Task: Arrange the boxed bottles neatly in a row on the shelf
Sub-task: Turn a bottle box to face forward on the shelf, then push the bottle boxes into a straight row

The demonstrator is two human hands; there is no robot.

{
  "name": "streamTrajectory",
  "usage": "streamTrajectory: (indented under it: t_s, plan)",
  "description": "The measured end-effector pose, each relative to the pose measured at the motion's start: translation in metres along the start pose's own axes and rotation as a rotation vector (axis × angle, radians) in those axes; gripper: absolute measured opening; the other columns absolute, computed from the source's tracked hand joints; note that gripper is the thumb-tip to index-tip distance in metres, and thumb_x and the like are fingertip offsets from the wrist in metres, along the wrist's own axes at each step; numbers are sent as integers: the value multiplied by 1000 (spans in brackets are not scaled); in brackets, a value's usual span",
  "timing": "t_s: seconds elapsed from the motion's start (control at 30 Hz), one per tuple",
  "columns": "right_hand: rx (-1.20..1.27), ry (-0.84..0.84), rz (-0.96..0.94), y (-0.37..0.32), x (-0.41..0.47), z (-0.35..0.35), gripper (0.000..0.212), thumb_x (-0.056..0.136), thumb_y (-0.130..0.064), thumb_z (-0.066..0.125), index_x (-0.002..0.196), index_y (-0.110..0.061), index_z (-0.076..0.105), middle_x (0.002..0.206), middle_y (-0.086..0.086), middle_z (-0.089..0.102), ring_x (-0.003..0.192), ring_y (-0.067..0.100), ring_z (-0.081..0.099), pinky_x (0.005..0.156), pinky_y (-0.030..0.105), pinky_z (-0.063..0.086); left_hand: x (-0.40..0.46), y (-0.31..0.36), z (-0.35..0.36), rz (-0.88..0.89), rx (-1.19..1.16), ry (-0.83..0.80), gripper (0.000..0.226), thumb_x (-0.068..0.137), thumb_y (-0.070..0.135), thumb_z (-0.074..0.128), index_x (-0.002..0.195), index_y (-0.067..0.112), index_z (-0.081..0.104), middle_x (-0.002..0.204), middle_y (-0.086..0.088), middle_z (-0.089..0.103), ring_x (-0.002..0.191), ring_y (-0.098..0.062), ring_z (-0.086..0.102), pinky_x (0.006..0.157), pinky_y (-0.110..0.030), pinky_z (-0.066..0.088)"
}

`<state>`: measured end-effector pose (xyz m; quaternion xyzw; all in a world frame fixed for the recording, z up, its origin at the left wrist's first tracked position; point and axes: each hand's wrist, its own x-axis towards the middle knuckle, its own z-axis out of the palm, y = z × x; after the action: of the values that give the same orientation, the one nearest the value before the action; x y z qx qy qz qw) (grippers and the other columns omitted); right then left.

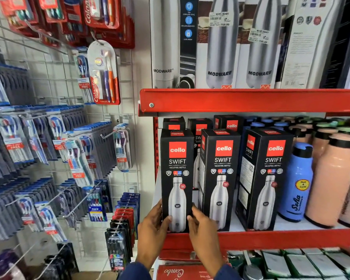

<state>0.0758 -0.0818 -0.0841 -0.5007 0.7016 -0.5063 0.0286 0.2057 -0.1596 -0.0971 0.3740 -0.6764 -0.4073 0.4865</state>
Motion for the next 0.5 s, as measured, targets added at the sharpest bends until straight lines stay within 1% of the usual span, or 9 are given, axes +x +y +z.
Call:
streamTrajectory:
  t_s: [0.07, 0.17, 0.2, 0.3, 0.33, 0.37, 0.43, 0.5]
  plan:
    - [11, 12, -1, -1, -3, -1, 42, 95, -19, 56, 136, -16, 50, 93, 5, 76, 80, 17, 71, 74, 28, 58, -3, -1, 0, 2, 21, 3, 60, 90, 8, 72, 144, 24, 53, 123, 16, 68, 103, 26, 60, 102, -11, 48]
    - [18, 25, -10, -3, -7, -3, 40, 94, -17, 56, 134, -14, 52, 98, 4, 76, 81, 13, 71, 75, 24, 56, -5, -4, 0, 21, 89, 25, 59, 90, 12, 73, 144, 26, 54, 124, 15, 72, 110, 16, 64, 98, -4, 45]
    - [21, 29, -7, -3, -7, -3, 40, 94, -16, 57, 134, -14, 53, 97, 4, 77, 82, 12, 71, 75, 24, 56, -6, -4, -1, 29, 101, 31, 60, 90, 13, 73, 145, 27, 54, 124, 14, 73, 111, 13, 65, 99, -5, 46]
    - [25, 34, -8, -3, -10, -3, 39, 93, -14, 57, 132, -14, 55, 91, 6, 77, 83, 18, 71, 75, 31, 58, -10, -3, -2, 46, 114, 30, 59, 91, 14, 73, 145, 27, 54, 125, 13, 73, 114, 8, 66, 106, -20, 50]
    - [25, 33, -4, -2, -10, -3, 39, 93, -14, 57, 132, -14, 55, 89, 6, 77, 82, 20, 71, 74, 33, 58, -11, -3, -2, 48, 120, 30, 59, 91, 15, 73, 145, 27, 54, 124, 14, 73, 114, 8, 66, 106, -22, 51]
    - [26, 33, 0, -2, -11, -3, 39, 93, -14, 57, 132, -15, 54, 88, 6, 77, 81, 20, 71, 74, 34, 59, -11, -2, -2, 45, 129, 31, 59, 90, 15, 73, 145, 27, 54, 122, 17, 72, 112, 10, 66, 105, -19, 51]
    - [24, 32, 2, -1, -12, -3, 39, 93, -15, 57, 133, -16, 54, 85, 6, 76, 78, 21, 71, 72, 35, 59, -13, -1, -2, 34, 138, 33, 59, 90, 15, 74, 144, 28, 54, 118, 21, 70, 106, 19, 64, 98, -7, 48]
    - [26, 25, 5, 0, -13, -3, 40, 94, -16, 57, 133, -17, 54, 83, 5, 76, 75, 19, 71, 70, 35, 59, -13, -1, -1, 26, 141, 34, 60, 90, 15, 74, 145, 27, 53, 118, 18, 71, 100, 26, 61, 92, 1, 45]
